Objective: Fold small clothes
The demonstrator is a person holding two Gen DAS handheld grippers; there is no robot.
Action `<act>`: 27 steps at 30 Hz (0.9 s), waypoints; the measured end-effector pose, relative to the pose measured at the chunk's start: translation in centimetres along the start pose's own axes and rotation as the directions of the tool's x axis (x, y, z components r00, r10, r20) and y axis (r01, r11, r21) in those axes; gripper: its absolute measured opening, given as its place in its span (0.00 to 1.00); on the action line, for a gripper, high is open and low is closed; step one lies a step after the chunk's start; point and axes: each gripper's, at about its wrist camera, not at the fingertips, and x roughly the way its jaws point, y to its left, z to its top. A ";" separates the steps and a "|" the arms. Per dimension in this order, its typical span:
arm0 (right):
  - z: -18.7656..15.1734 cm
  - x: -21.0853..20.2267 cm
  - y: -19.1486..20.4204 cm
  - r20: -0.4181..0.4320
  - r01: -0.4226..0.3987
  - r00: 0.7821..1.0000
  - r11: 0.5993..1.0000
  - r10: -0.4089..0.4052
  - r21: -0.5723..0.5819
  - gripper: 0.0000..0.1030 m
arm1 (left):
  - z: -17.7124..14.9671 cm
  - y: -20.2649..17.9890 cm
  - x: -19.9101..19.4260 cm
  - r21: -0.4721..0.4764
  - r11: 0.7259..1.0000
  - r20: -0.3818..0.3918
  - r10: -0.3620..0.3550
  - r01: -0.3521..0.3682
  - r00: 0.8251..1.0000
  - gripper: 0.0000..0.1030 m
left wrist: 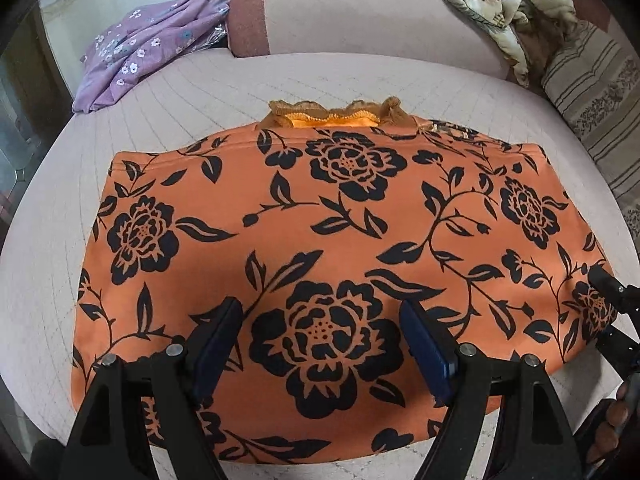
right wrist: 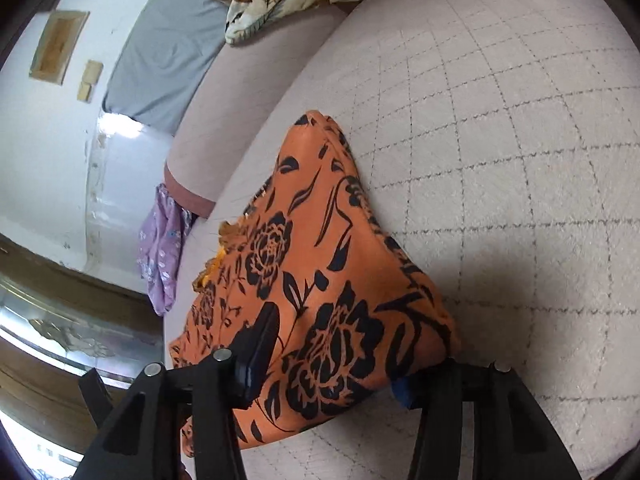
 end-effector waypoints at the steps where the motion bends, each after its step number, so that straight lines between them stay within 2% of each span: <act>1: 0.1 0.0 0.3 0.006 0.001 1.000 1.000 -0.001 -0.018 0.50 | 0.1 0.2 0.0 -0.004 1.000 0.003 -0.002 0.002 1.000 0.79; 2: 0.1 0.0 0.6 0.010 0.008 1.000 0.999 -0.007 -0.040 0.44 | 0.2 0.3 0.1 -0.006 1.000 0.001 -0.002 0.002 1.000 0.79; 3: 0.1 0.0 1.0 0.014 0.057 0.998 0.996 -0.056 -0.076 0.19 | 0.3 0.5 0.3 -0.008 1.000 -0.007 -0.001 0.001 1.000 0.79; 4: 0.2 -0.1 1.2 0.026 0.118 0.993 0.987 -0.116 -0.107 0.15 | 0.4 0.5 0.6 -0.010 1.000 -0.011 -0.001 0.001 1.000 0.79; 8: -0.2 0.1 1.8 0.046 0.238 0.971 0.950 -0.234 -0.204 0.15 | 0.2 0.7 1.1 -0.020 1.000 -0.018 -0.004 0.004 1.000 0.79; 12: -0.1 -0.2 1.3 0.054 0.236 0.972 0.956 -0.230 -0.176 0.15 | 0.1 0.8 1.1 -0.017 1.000 -0.017 -0.009 0.009 1.000 0.79; 15: 0.1 -1.0 0.1 0.057 0.223 0.974 0.967 -0.218 -0.123 0.17 | 0.2 1.1 1.2 -0.022 1.000 -0.017 -0.008 0.008 1.000 0.79; 17: 0.3 -1.6 -0.3 0.057 0.216 0.976 0.972 -0.211 -0.098 0.25 | 0.2 1.3 1.2 -0.026 1.000 -0.018 -0.011 0.011 1.000 0.79; 20: 0.8 -3.7 -1.1 0.102 0.245 0.966 0.968 -0.238 -0.062 0.48 | 0.1 1.4 1.3 -0.026 1.000 -0.015 -0.012 0.012 1.000 0.79; 21: 1.2 -4.7 -1.5 0.129 0.254 0.960 0.967 -0.247 -0.036 0.59 | 0.1 1.4 1.5 -0.027 1.000 -0.016 -0.013 0.013 1.000 0.79; 24: 3.5 -6.9 -1.9 0.188 0.251 0.951 0.968 -0.244 -0.017 0.59 | -0.1 1.3 1.8 -0.025 1.000 -0.006 -0.008 0.008 1.000 0.81; 27: 6.4 -6.2 -0.4 0.143 0.180 0.976 0.980 -0.167 -0.081 0.61 | -0.3 1.2 2.0 -0.013 1.000 0.006 -0.002 0.002 1.000 0.84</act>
